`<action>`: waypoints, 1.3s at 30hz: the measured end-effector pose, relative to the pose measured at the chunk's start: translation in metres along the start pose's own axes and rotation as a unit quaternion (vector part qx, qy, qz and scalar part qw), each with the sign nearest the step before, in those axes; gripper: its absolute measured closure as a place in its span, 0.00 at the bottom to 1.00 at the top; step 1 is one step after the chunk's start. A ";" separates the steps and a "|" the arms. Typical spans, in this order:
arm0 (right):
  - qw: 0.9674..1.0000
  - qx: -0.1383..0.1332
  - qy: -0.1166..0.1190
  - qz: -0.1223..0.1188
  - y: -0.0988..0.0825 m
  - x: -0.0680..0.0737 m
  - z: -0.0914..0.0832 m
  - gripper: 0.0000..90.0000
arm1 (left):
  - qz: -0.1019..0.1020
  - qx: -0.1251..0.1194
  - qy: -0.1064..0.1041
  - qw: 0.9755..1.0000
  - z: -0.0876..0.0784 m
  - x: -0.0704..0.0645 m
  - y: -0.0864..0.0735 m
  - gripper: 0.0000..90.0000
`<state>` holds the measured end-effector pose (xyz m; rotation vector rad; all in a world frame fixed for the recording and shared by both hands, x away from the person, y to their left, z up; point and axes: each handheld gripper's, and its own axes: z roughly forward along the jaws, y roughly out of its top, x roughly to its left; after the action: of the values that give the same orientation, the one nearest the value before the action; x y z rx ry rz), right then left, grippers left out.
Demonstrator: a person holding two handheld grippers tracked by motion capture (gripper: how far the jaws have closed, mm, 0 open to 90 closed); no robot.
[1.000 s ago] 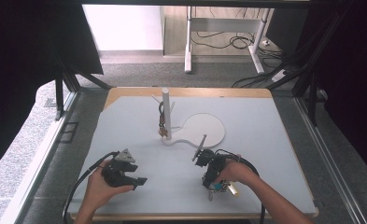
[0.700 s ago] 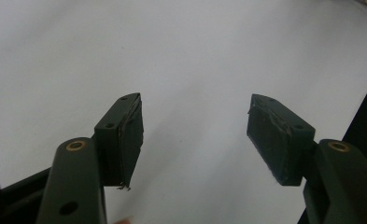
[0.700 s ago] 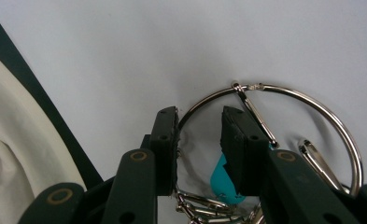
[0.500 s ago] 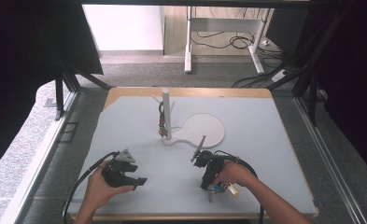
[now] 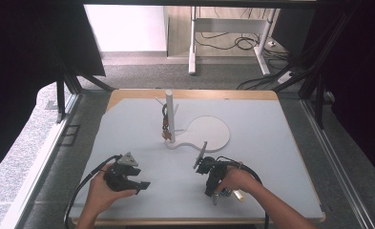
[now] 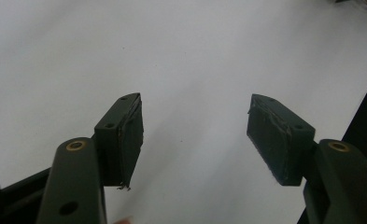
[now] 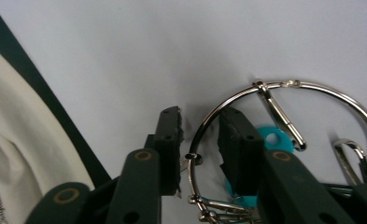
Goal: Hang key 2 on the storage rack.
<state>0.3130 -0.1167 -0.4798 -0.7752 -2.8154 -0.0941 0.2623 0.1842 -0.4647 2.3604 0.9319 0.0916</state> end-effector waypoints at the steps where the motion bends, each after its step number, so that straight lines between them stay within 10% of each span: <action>1: 1.000 0.000 0.001 0.000 0.000 -0.001 0.000 0.82 | 0.000 0.000 0.000 1.000 0.000 0.000 0.000 0.41; 8: 1.000 -0.006 0.010 0.007 -0.002 -0.003 -0.004 0.95 | 0.002 0.000 0.000 1.000 -0.001 0.000 0.000 0.41; 39: 0.989 -0.116 0.082 0.037 -0.021 -0.022 -0.075 0.97 | 0.006 0.002 -0.001 1.000 0.001 0.000 0.000 0.41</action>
<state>0.3356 -0.1549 -0.4117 -0.8769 -2.6463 -0.4590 0.2627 0.1840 -0.4657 2.3687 0.9192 0.0929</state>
